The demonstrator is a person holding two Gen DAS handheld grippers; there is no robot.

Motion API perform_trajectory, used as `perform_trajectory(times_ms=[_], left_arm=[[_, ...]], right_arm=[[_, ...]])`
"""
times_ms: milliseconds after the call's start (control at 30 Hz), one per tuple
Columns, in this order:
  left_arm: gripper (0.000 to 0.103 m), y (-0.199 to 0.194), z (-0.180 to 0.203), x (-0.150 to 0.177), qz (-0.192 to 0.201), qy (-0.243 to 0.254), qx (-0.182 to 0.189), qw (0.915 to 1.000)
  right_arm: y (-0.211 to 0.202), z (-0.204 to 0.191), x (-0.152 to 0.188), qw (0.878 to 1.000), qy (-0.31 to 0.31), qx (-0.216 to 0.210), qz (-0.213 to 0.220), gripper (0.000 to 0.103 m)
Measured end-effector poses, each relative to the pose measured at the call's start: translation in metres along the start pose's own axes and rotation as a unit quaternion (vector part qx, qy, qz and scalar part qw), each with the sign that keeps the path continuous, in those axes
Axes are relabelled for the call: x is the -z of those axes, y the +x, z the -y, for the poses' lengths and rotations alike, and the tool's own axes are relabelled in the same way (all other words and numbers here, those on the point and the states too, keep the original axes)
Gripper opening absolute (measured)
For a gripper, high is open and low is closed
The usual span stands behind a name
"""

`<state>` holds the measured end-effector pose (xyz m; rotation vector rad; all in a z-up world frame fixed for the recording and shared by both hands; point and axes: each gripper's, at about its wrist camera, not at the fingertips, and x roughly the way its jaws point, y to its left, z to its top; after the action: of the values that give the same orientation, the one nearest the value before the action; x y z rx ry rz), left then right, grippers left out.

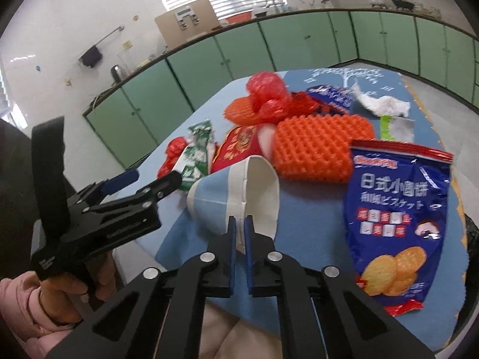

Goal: Collect trash
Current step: 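Grasp the white-blue paper cup with the right gripper while the left gripper approaches the green carton, then grasp the green milk carton with the left gripper and lift it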

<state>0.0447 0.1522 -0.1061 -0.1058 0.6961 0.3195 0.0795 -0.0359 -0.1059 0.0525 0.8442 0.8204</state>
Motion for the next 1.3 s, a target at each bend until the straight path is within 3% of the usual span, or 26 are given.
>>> perform_trajectory(times_ms=[133, 267, 600, 900, 1067, 1200, 1267, 1300], left_arm=[[0.087, -0.001, -0.003, 0.0, 0.001, -0.004, -0.003, 1.0], [0.087, -0.001, -0.003, -0.001, 0.0, -0.005, -0.002, 1.0], [0.088, 0.0, 0.018, -0.004, -0.003, 0.007, 0.02, 0.9998], [0.088, 0.031, 0.044, -0.008, -0.032, 0.022, -0.035, 0.9987], [0.061, 0.03, 0.046, -0.007, -0.041, 0.011, -0.034, 0.9986], [0.056, 0.025, 0.042, -0.006, -0.041, -0.002, -0.031, 0.9987], [0.05, 0.023, 0.039, -0.007, -0.041, -0.011, -0.025, 0.9988], [0.041, 0.018, 0.037, -0.008, -0.036, -0.015, -0.023, 0.9989]], right_arm=[[0.009, -0.003, 0.001, 1.0, -0.006, -0.005, -0.017, 0.012], [0.008, -0.002, 0.001, 1.0, -0.008, -0.012, -0.015, 0.005], [-0.047, -0.012, -0.02, 0.995, -0.038, 0.032, 0.092, 0.002], [-0.051, 0.0, -0.021, 0.993, -0.029, 0.055, 0.099, 0.002], [-0.047, 0.004, -0.019, 0.994, -0.023, 0.06, 0.093, 0.002], [-0.048, 0.006, -0.018, 0.994, -0.017, 0.061, 0.092, 0.003], [-0.049, 0.005, -0.017, 0.994, -0.016, 0.062, 0.093, 0.003], [-0.05, 0.005, -0.017, 0.994, -0.016, 0.062, 0.094, 0.003]])
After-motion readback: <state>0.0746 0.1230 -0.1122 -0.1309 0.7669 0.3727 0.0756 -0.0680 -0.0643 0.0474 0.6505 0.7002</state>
